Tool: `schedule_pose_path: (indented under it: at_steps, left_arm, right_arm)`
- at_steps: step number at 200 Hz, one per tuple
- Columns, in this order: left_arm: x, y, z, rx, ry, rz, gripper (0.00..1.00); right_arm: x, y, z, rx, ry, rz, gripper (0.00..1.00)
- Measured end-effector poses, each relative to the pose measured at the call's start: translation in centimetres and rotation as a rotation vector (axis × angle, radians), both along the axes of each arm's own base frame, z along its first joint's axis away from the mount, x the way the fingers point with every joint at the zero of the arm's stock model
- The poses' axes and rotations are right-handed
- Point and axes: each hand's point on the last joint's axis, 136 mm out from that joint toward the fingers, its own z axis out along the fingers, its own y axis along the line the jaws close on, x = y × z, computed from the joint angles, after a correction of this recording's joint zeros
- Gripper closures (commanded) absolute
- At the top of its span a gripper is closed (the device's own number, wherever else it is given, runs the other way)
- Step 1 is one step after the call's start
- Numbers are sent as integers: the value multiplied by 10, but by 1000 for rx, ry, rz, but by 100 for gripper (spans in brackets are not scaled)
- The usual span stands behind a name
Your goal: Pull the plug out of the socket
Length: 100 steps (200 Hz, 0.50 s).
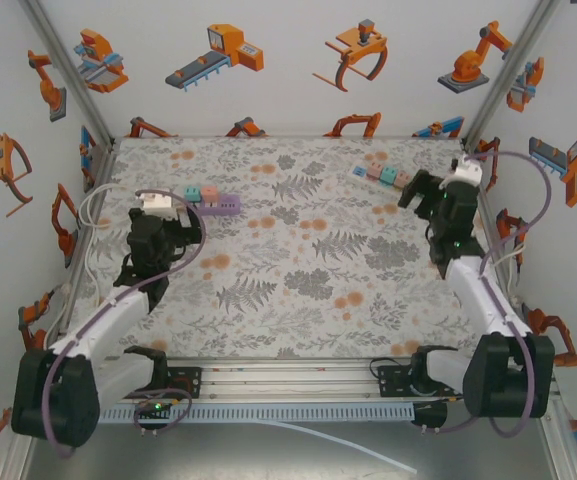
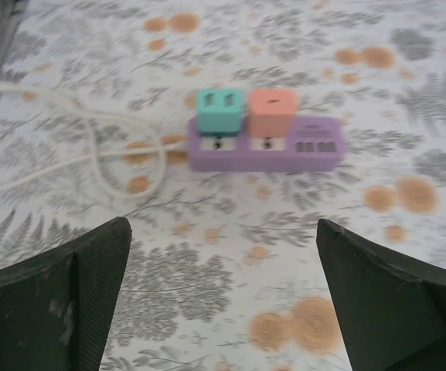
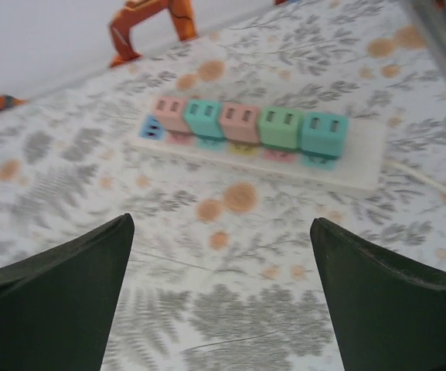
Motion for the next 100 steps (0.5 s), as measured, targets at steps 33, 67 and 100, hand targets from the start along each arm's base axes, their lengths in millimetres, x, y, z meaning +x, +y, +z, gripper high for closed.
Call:
schedule_pose_path:
  at_steps: [33,67,100]
  left_arm:
    - [-26,-92,41,-33,-8,-302,3]
    - [-73,-159,35,-57,49,-546,3]
    - [-88,-174,30,-72,86,-599,3]
  right_arm:
    - [61,20,24,181,159,15,16]
    - [117,38,-3,292,303,-40,19]
    - [172,36,-39,346,366,-139,19]
